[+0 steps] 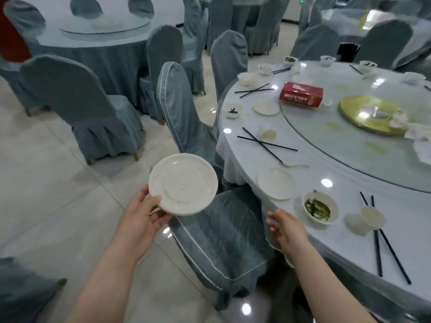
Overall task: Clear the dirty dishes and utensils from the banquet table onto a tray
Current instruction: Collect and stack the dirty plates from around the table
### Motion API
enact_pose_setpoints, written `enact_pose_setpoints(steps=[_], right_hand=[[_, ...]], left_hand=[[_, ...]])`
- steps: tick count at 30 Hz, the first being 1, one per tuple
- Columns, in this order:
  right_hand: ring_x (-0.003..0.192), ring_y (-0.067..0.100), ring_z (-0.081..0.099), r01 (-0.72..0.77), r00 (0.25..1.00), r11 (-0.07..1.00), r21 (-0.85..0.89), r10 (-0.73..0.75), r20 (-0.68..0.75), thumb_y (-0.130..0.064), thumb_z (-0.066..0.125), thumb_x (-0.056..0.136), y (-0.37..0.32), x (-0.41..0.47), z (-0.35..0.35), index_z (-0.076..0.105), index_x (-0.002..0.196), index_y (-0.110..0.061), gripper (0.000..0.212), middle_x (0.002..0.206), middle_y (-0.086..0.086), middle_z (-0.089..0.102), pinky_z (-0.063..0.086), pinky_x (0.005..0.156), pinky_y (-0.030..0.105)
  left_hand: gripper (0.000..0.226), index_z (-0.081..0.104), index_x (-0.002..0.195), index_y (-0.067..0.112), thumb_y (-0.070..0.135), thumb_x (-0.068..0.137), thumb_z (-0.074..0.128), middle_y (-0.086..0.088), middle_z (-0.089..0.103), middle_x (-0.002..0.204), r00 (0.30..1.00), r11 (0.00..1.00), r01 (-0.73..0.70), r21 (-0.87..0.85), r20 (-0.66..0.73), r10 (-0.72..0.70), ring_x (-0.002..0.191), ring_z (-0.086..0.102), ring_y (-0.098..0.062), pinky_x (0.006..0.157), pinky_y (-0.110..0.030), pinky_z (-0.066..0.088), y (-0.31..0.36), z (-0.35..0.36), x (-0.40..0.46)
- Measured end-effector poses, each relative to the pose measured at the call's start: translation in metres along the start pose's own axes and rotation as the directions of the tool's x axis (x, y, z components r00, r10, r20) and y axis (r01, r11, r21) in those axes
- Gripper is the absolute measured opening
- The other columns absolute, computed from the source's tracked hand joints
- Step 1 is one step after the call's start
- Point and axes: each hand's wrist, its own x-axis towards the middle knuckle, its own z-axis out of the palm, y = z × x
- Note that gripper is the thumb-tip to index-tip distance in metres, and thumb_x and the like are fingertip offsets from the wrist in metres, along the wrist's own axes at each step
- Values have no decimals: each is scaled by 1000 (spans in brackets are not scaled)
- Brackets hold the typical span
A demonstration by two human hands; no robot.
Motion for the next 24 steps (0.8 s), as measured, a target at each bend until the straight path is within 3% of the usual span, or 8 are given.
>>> enact_pose_setpoints(steps=[5, 7, 10, 11, 13, 16, 20, 24], right_hand=[[87, 26, 62, -84, 990, 996, 32, 87, -115, -26, 56, 96, -20, 73, 32, 46, 127, -8, 37, 116, 15, 61, 47, 63, 26], [72, 21, 63, -118, 967, 993, 17, 119, -225, -27, 56, 96, -24, 96, 38, 54, 114, -2, 31, 105, 14, 66, 47, 57, 23], [40, 12, 59, -163, 913, 986, 43, 167, -373, -19, 56, 96, -25, 124, 41, 60, 100, 1, 21, 61, 7, 68, 47, 38, 17], [34, 10, 56, -179, 888, 983, 51, 184, -421, -15, 56, 95, -24, 128, 40, 60, 96, 0, 16, 55, 6, 66, 44, 34, 15], [39, 11, 58, -190, 845, 979, 77, 203, -494, -13, 55, 94, -24, 135, 40, 61, 95, -1, 14, 63, 6, 65, 43, 33, 15], [36, 12, 58, -153, 847, 985, 85, 175, -502, -11, 49, 94, -21, 134, 48, 60, 104, -1, 18, 48, 6, 63, 41, 33, 14], [35, 11, 55, -51, 854, 999, 14, 51, -518, 0, 58, 83, -14, 102, 94, 58, 75, 0, 8, 41, 6, 59, 37, 32, 14], [37, 10, 55, 62, 891, 996, -61, -82, -446, -1, 60, 82, -9, 64, 157, 62, 82, 1, 3, 54, 10, 63, 39, 35, 16]], left_hand=[[30, 59, 113, 26, 5, 96, 45, 3, 75, 87, 1000, 1000, 19, -5, -22, -20, 68, 71, -10, 55, -23, 56, 13, -10, 53], [30, 59, 113, 25, 6, 96, 45, 3, 75, 87, 1000, 1000, 25, 1, -6, -25, 69, 71, -10, 56, -23, 56, 18, -14, 70], [29, 59, 116, 25, 8, 97, 45, 3, 75, 91, 999, 999, 40, 22, 7, -40, 72, 71, -10, 57, -23, 56, 26, -22, 98], [30, 59, 117, 25, 8, 97, 45, 2, 75, 93, 999, 999, 45, 23, 11, -45, 73, 72, -11, 58, -23, 56, 29, -25, 107], [32, 59, 118, 25, 7, 97, 45, 2, 75, 95, 998, 998, 53, 15, 24, -53, 76, 72, -13, 59, -25, 57, 36, -31, 125], [34, 62, 116, 28, 6, 96, 45, 1, 75, 96, 995, 998, 68, 1, 72, -68, 77, 72, -13, 62, -26, 58, 48, -43, 152], [31, 62, 111, 27, 6, 96, 45, 2, 75, 87, 983, 995, 95, -1, 156, -94, 69, 70, -11, 59, -25, 57, 71, -56, 185], [31, 63, 109, 28, 7, 96, 46, 4, 75, 83, 967, 993, 120, -6, 229, -115, 65, 69, -10, 58, -25, 58, 91, -76, 216]])
